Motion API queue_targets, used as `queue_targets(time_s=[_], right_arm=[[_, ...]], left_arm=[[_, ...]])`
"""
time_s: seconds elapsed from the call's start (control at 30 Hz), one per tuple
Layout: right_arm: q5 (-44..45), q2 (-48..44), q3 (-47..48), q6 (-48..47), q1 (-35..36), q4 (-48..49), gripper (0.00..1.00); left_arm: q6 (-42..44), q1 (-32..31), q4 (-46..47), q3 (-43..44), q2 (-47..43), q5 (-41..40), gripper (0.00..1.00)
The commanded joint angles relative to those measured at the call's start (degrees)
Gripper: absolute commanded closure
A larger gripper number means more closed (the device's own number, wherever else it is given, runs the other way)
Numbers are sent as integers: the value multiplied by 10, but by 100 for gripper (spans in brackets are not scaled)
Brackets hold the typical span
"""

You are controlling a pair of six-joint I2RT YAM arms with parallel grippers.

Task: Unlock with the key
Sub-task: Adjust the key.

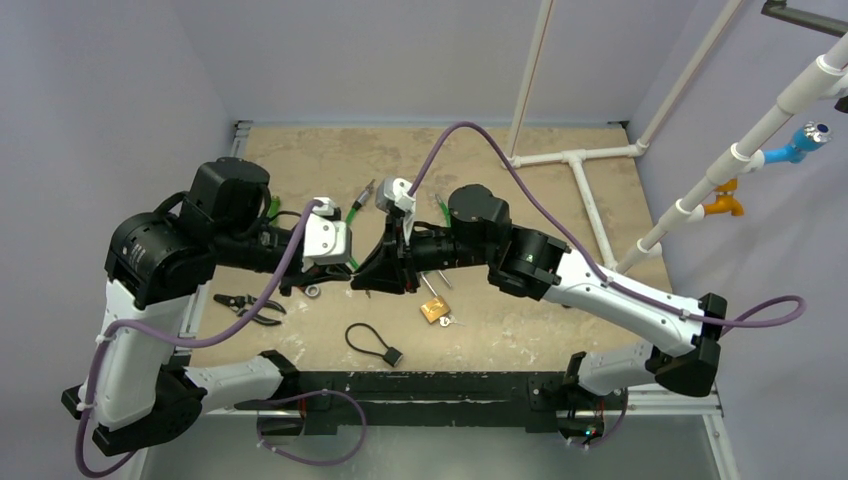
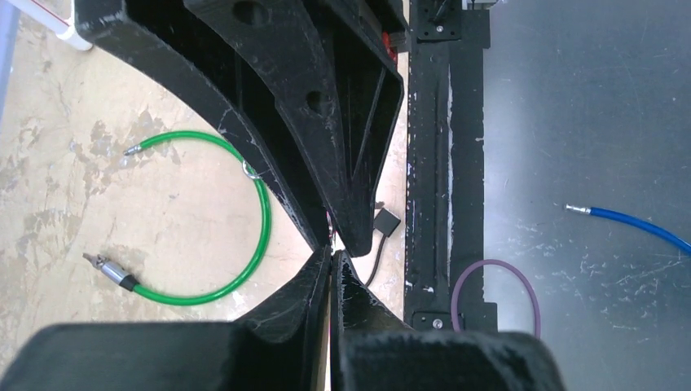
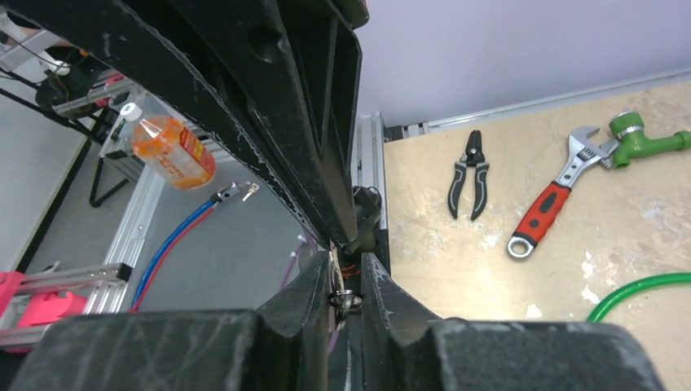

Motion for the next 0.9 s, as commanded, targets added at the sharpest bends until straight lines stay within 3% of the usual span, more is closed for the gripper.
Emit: queue_targets(time_s=[0.0, 0.03, 0.13, 0.17, 0.4, 0.5, 0.57, 0.87], right_arm=[[1, -22, 20, 2, 1, 4, 91], [5, -27, 19, 3, 1, 6, 90], [6, -39, 13, 5, 2, 8, 65], [7, -43, 12, 4, 2, 9, 63], [9, -44, 14, 7, 2, 7, 75], [7, -37, 18, 10, 1, 6, 61], [4, -35, 18, 11, 1, 10, 58], [-5, -12, 28, 16, 2, 25, 56]], left_arm=[[-2, -2, -9, 17, -7, -1, 100], [-2, -2, -8, 16, -8, -1, 100], [-1, -2, -7, 15, -10, -4, 100], [-2, -2, -7, 16, -10, -4, 100], [-13, -2, 3, 19, -13, -4, 100], [-13, -2, 3, 21, -13, -3, 100], [-12, -2, 2, 20, -13, -4, 100], [-13, -2, 4, 20, -14, 1, 100]])
